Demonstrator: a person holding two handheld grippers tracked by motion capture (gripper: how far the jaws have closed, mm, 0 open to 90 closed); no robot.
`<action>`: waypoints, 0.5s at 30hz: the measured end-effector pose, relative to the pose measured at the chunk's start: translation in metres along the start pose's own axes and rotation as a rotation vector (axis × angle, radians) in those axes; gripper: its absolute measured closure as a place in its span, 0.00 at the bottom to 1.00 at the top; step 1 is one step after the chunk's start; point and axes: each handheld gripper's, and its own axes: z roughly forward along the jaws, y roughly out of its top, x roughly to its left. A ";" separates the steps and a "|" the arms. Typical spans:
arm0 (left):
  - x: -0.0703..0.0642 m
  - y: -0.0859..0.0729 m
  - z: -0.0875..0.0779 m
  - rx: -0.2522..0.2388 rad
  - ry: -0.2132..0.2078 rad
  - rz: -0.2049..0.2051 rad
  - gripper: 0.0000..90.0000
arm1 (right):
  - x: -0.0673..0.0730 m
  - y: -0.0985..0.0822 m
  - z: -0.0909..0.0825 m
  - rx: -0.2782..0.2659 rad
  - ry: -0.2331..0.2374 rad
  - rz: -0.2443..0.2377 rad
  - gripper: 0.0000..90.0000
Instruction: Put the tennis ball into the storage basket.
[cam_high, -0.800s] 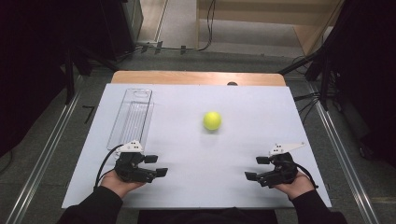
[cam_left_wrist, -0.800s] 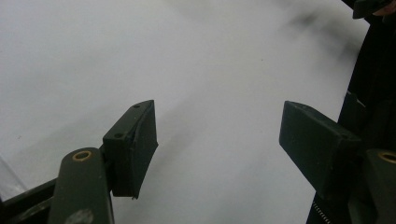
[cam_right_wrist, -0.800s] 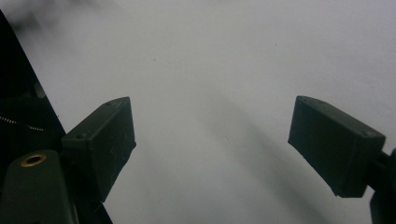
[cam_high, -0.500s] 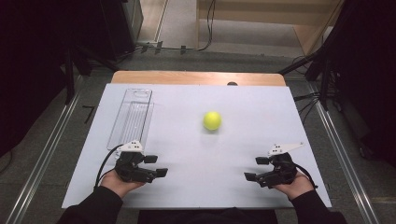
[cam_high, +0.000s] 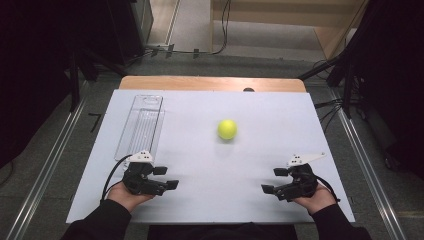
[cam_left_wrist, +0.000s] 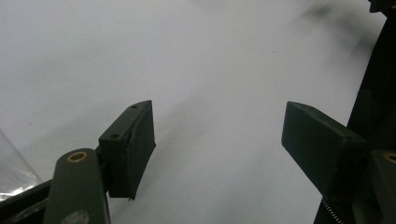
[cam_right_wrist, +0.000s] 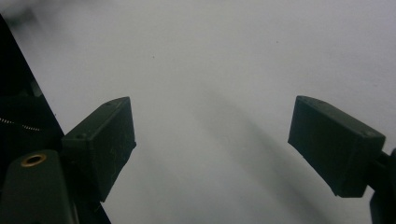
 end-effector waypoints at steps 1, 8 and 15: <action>0.000 0.000 0.000 0.000 0.000 0.000 0.30 | 0.000 0.000 0.000 0.000 0.000 0.000 0.14; 0.001 0.000 0.000 -0.003 0.002 -0.009 0.30 | 0.000 0.000 0.000 0.004 0.000 -0.003 0.14; 0.001 0.000 0.000 -0.003 0.012 -0.009 0.30 | 0.000 0.000 0.001 0.007 0.001 -0.004 0.14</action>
